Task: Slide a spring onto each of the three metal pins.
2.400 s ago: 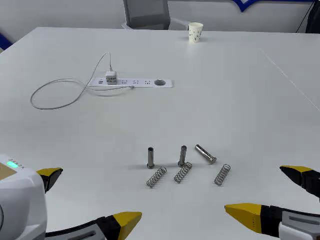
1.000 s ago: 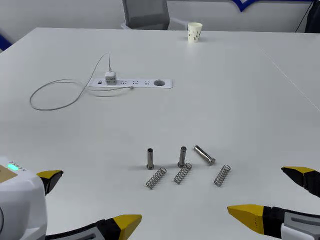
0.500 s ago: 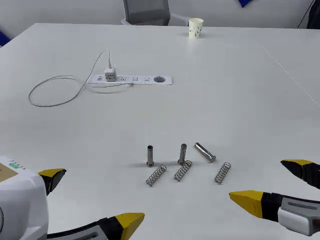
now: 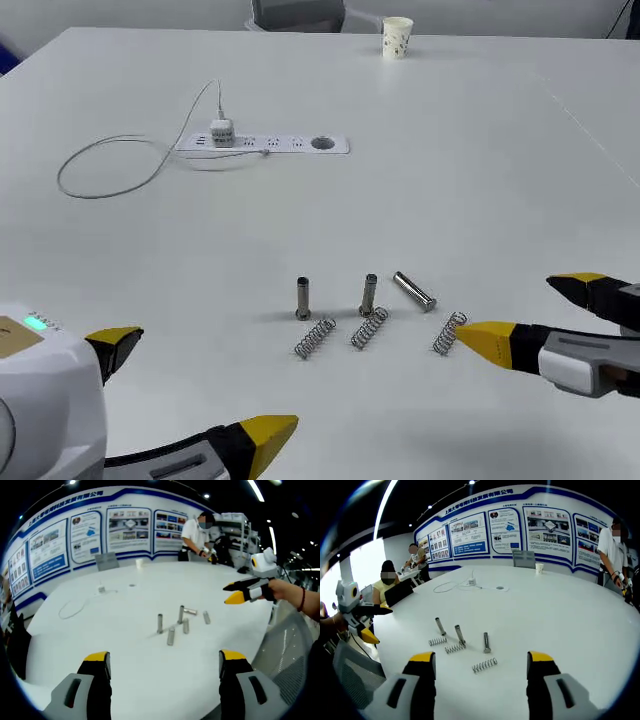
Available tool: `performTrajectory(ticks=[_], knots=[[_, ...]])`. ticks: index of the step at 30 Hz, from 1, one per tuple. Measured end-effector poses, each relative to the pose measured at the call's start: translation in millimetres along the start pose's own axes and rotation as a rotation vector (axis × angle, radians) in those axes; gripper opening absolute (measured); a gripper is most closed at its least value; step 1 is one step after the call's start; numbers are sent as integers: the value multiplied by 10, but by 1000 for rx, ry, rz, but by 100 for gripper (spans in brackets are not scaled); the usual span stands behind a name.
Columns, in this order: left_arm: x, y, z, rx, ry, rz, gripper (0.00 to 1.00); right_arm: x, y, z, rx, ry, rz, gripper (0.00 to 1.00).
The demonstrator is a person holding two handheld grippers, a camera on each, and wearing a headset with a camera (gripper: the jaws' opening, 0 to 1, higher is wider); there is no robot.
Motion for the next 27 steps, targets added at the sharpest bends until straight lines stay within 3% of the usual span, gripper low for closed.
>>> performTrajectory(ticks=[14, 27], knots=[[-57, -28, 6, -5, -4, 8, 88, -285, -21, -120, 12, 5, -11, 57], [-106, -7, 30, -9, -2, 11, 86, -587, 72, -140, 31, 33, -56, 45]])
Point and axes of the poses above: the centre of the closed fingertips' face, and the gripper's own axes: x roughly backward along the fingers, y roughly to its left, z roughly out of its underside, the point moved 2 cm from there along x, roughly backward along the fingers, and after that the axes turned 14 degrees about z, right-handed, at the moved point
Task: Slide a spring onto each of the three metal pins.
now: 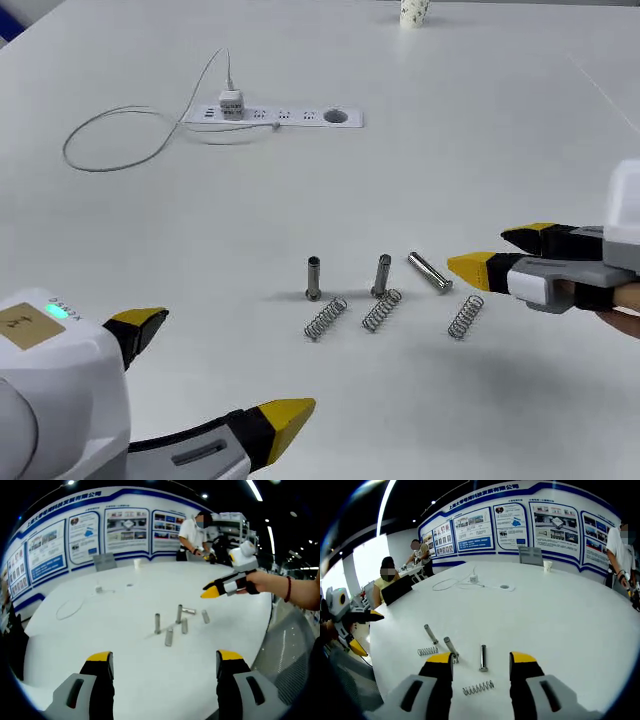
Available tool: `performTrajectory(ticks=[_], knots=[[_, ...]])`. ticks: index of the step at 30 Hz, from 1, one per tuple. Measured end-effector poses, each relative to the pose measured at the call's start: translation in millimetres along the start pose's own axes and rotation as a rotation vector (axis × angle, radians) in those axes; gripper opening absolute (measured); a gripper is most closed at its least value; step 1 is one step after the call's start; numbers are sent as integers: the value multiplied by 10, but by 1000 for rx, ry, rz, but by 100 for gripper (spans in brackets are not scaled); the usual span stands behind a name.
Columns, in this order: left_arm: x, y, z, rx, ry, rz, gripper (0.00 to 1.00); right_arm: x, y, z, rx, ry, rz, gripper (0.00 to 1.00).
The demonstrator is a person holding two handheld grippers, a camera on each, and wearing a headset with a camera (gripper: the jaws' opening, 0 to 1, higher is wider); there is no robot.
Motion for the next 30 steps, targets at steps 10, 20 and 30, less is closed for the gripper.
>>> performTrajectory(ticks=[10, 20, 30], knots=[[-35, -9, 39, 6, 7, 11, 85, -242, 57, 36, 31, 34, -32, 36], [-24, 13, 65, 18, 3, 6, 84, -514, 148, 127, 57, 78, -66, 28], [-48, 1, 98, 27, 12, 10, 83, -743, 177, 219, 68, 110, -61, 20]])
Point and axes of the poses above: the centre of the closed fingertips' face, and the gripper's own axes: x roughly backward along the fingers, y roughly to its left, z roughly out of its underside, the point moved 2 cm from there along x, roughly backward along the fingers, and after that the axes turned 14 degrees about z, right-handed, at the moved point
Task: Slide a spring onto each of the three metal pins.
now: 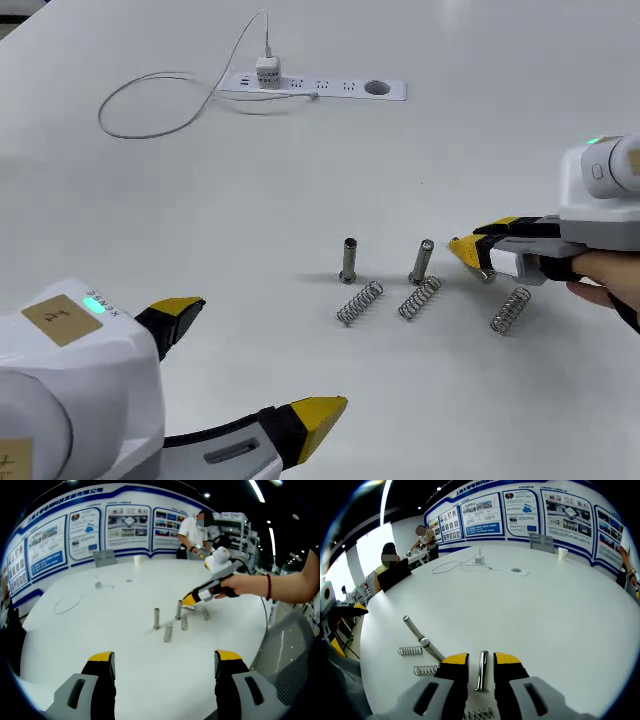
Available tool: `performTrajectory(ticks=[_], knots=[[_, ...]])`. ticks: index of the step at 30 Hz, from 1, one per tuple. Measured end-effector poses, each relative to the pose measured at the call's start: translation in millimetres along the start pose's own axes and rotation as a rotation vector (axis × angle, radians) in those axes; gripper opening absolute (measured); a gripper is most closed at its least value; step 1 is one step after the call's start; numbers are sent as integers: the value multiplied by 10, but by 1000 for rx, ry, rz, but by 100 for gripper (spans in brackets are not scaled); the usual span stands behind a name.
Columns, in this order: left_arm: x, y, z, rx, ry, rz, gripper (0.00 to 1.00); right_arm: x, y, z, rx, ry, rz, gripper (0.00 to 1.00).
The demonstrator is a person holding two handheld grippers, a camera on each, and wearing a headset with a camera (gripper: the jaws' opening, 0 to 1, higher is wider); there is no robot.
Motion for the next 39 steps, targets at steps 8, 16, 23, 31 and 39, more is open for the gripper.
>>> performTrajectory(ticks=[8, 16, 23, 31, 39], knots=[[-8, 7, 16, 0, 11, -1, 83, -123, -14, 29, -19, 18, 13, 15], [-7, 2, 21, 3, 11, -1, 82, -155, 12, 59, 3, 27, 21, 12], [11, 11, 26, 1, 14, -8, 82, -161, 35, 63, 48, 32, 33, 9], [33, 15, 14, 1, 4, -17, 82, -84, 4, -2, 22, 25, 44, 9], [41, 1, 2, -7, 1, -13, 81, 61, -30, -92, 13, -8, 56, 9]])
Point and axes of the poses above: the centre of the closed fingertips' face, and the gripper's own axes: x roughly backward along the fingers, y roughly to its left, z roughly out of its underside, the point moved 2 cm from there along x, roughly backward along the fingers, and after that the axes turned 14 degrees about z, right-handed, at the moved point
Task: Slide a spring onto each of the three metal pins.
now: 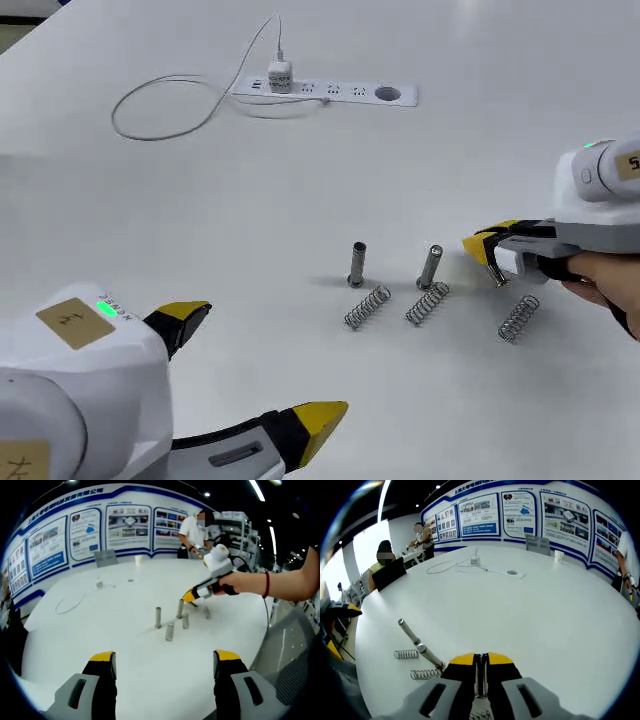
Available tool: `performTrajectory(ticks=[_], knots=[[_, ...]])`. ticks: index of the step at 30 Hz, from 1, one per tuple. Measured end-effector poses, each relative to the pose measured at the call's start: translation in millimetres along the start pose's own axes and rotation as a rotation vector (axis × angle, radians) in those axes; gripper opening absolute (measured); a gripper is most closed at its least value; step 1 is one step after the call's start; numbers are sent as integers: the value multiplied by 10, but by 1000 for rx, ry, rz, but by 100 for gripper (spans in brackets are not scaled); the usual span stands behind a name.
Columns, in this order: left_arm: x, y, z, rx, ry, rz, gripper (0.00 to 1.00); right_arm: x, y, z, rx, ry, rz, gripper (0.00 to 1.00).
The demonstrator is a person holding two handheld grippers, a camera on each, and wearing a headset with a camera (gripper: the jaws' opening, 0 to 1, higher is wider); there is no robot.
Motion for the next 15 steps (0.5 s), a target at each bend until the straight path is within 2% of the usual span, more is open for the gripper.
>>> performTrajectory(ticks=[8, 15], knots=[[12, -16, -29, -11, -8, 1, 81, 163, -10, -39, 1, -23, 12, 9], [17, -48, -43, -22, -11, 7, 80, 278, -54, -20, 0, -15, 34, 9]])
Point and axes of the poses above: the centre of the closed fingertips' face, and the gripper's own axes: x roughly backward along the fingers, y roughly to its left, z roughly out of its underside, the point moved 2 cm from there along x, roughly backward along the fingers, and after that the axes turned 14 degrees about z, right-handed, at the moved point
